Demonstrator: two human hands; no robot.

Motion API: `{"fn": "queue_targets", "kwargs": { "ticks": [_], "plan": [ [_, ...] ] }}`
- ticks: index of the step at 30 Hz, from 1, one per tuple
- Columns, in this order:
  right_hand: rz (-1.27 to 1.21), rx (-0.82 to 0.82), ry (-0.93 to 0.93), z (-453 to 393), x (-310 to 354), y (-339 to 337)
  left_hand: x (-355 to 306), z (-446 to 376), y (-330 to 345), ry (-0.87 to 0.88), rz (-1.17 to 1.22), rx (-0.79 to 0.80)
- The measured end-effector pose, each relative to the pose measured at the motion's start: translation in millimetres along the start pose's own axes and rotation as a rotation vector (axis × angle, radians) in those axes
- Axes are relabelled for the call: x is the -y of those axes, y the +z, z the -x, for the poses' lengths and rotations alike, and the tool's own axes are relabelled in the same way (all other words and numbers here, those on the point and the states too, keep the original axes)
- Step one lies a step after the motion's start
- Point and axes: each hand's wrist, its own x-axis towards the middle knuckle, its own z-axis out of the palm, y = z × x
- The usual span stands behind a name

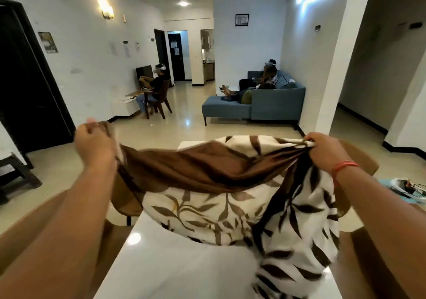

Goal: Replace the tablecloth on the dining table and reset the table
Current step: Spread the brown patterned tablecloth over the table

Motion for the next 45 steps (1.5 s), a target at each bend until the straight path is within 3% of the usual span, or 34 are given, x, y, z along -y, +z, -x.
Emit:
{"fn": "queue_targets", "kwargs": {
  "ticks": [4, 8, 11, 15, 18, 22, 25, 29, 31, 33, 35, 38, 42, 45],
  "plan": [
    [-0.093, 0.168, -0.157, 18.3, 57.7, 28.7, -5.1, 89.2, 34.9, 0.215, -0.295, 0.531],
    [-0.195, 0.177, -0.208, 32.5, 97.4, 42.4, 17.6, 148.0, 64.2, 0.422, -0.401, 1.01],
    [-0.21, 0.186, -0.267, 37.8, 110.3, 42.6, 34.3, 194.0, 74.2, 0.615, -0.674, 1.2],
    [0.048, 0.209, -0.392, 36.3, 92.8, 28.9, 37.9, 179.2, 76.3, 0.745, -0.7, 1.023],
    [0.224, 0.17, -0.341, 30.6, 59.9, 26.2, 21.5, 150.0, 68.6, 0.793, -0.641, 0.951],
    [0.169, 0.145, -0.189, 29.5, 39.7, 27.4, -4.4, 126.2, 62.4, 0.787, -0.606, 0.936],
    [0.087, 0.031, -0.15, 25.4, 35.8, 21.8, -10.3, 104.3, 55.7, 0.818, -0.604, 0.842],
    [0.051, -0.081, -0.073, 27.5, 31.6, 25.7, -12.7, 100.1, 47.5, 0.736, -0.494, 0.669],
    [0.011, -0.097, -0.095, 39.7, 39.9, 35.3, -14.0, 110.2, 48.2, 0.745, -0.507, 0.672],
    [-0.142, -0.131, -0.253, 63.0, 64.8, 46.8, -15.0, 120.7, 50.3, 0.741, -0.519, 0.731],
    [-0.293, -0.083, -0.423, 91.8, 98.2, 55.5, -16.6, 132.3, 52.7, 0.695, -0.522, 0.822],
    [-0.428, 0.179, -0.414, 114.7, 125.8, 81.4, -23.4, 151.6, 50.4, 0.639, -0.454, 0.939],
    [-0.21, 0.269, -0.216, 104.1, 92.9, 117.3, -32.7, 151.6, 38.1, 0.322, -0.125, 0.932],
    [0.037, 0.291, -0.094, 83.9, 36.3, 116.7, -31.2, 126.9, 26.1, 0.059, 0.165, 0.765]
  ]
}}
